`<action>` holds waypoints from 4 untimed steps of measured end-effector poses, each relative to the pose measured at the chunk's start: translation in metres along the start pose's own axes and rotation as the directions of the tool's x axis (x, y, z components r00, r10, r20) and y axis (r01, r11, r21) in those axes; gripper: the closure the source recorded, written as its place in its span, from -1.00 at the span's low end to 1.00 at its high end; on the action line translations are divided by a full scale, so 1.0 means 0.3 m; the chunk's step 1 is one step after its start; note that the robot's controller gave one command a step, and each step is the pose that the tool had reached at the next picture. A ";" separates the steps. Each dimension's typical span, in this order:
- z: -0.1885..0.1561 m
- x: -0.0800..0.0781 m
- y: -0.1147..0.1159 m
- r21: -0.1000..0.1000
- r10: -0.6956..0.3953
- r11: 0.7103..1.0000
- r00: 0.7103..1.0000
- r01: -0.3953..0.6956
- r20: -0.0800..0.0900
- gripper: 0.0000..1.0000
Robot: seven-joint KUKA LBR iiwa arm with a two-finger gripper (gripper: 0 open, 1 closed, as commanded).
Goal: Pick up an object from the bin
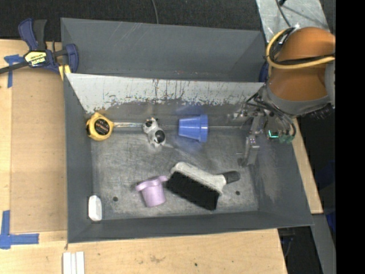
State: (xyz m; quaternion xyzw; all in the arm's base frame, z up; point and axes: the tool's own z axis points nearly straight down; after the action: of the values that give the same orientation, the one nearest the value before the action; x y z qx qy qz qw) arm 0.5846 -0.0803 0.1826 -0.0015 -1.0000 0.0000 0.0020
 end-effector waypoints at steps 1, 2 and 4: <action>-0.015 -0.005 0.001 0.001 -0.002 1.000 1.000 0.002 0.008 -1.00; -0.005 0.045 0.010 0.002 -0.141 0.990 0.990 0.141 0.009 -1.00; 0.359 0.169 -0.106 0.007 -0.295 0.955 0.955 0.295 0.020 1.00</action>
Offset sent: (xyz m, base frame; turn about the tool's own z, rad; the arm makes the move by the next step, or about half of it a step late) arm -0.0510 0.0074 -0.0069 -0.4380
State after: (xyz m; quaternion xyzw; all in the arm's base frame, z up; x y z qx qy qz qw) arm 0.5334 -0.1119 0.0750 0.1477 -0.9890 0.0015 -0.0082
